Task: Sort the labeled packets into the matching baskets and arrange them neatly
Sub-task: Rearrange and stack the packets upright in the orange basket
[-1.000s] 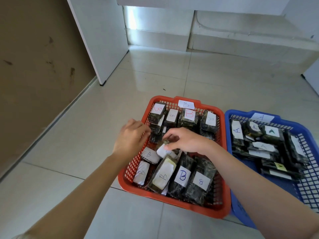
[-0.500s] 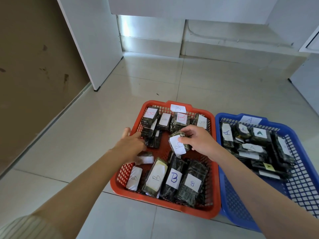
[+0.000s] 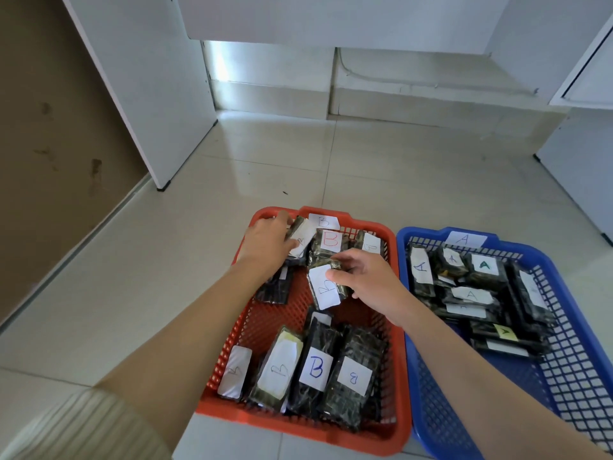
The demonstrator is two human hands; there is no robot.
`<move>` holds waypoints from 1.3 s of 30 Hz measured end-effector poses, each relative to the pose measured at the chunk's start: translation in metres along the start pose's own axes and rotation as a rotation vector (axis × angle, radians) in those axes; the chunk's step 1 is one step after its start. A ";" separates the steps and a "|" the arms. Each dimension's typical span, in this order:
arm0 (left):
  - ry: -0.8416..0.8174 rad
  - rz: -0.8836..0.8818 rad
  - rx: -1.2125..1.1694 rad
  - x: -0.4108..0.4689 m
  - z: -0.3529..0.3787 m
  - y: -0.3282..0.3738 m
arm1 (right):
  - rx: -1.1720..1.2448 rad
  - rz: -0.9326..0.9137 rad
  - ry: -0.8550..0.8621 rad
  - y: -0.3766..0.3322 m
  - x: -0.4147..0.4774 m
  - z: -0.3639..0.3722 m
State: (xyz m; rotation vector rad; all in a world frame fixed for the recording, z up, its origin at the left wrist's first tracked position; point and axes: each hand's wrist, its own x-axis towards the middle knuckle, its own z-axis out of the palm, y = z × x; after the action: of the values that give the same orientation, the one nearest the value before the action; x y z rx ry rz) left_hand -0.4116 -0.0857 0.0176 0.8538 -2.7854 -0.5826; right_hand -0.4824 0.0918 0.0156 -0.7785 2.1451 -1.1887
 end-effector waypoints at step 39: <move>-0.073 0.314 0.395 0.023 0.026 -0.030 | 0.004 -0.030 -0.031 0.006 0.017 0.014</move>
State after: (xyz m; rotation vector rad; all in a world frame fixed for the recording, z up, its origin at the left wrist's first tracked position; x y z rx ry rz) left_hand -0.4220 -0.1133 -0.0177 0.4386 -3.0646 -0.0112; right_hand -0.4858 0.0746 0.0009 -0.8251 2.1121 -1.1882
